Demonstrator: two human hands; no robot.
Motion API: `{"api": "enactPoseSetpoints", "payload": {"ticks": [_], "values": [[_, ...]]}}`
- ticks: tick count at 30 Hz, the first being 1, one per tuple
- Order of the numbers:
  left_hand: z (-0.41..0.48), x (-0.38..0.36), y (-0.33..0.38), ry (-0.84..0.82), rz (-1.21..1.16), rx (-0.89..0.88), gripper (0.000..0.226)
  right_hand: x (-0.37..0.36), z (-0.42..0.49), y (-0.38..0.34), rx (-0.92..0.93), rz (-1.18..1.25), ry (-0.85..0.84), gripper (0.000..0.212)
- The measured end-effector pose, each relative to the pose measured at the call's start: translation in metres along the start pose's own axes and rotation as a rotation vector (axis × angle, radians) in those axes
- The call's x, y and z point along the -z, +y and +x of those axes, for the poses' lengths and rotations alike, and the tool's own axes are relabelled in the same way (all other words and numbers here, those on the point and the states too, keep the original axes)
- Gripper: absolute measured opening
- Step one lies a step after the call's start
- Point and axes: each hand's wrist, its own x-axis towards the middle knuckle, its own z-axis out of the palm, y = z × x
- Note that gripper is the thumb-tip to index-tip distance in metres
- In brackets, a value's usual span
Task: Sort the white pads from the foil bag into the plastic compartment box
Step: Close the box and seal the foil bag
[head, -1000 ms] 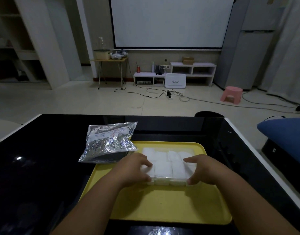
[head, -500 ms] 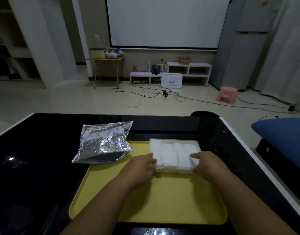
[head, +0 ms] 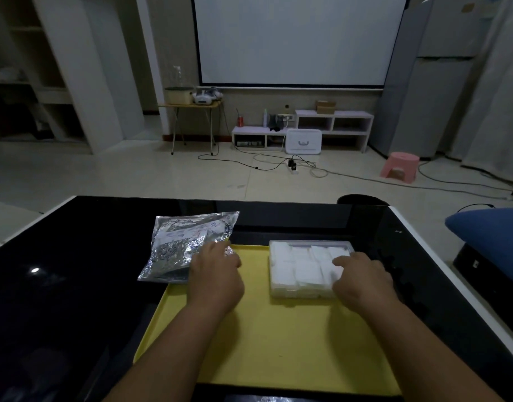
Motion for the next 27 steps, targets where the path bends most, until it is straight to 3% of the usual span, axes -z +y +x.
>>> {"api": "enactPoseSetpoints", "payload": {"ticks": [5, 8, 12, 17, 23, 27], "values": [[0.007, 0.009, -0.020, -0.220, 0.279, 0.169, 0.040, -0.004, -0.001, -0.007, 0.064, 0.125, 0.009, 0.046], [0.008, 0.010, -0.022, -0.255, 0.278, 0.191, 0.040, -0.004, -0.001, -0.008, 0.075, 0.147, 0.021, 0.044], [0.010, 0.016, -0.017, 0.076, 0.072, 0.109, 0.029, -0.001, -0.001, -0.010, 0.090, 0.338, 0.038, 0.041], [0.010, 0.028, -0.006, 0.449, -0.229, -0.239, 0.024, 0.001, -0.002, -0.014, 0.194, 0.641, 0.024, 0.032], [0.003, 0.038, 0.007, 0.542, -0.462, -0.380, 0.021, 0.008, -0.004, -0.016, 0.312, 0.678, 0.293, 0.084], [0.003, 0.046, 0.018, 0.489, -0.552, -0.450, 0.020, 0.015, -0.008, -0.021, 0.436, 0.485, 0.358, 0.096]]}}
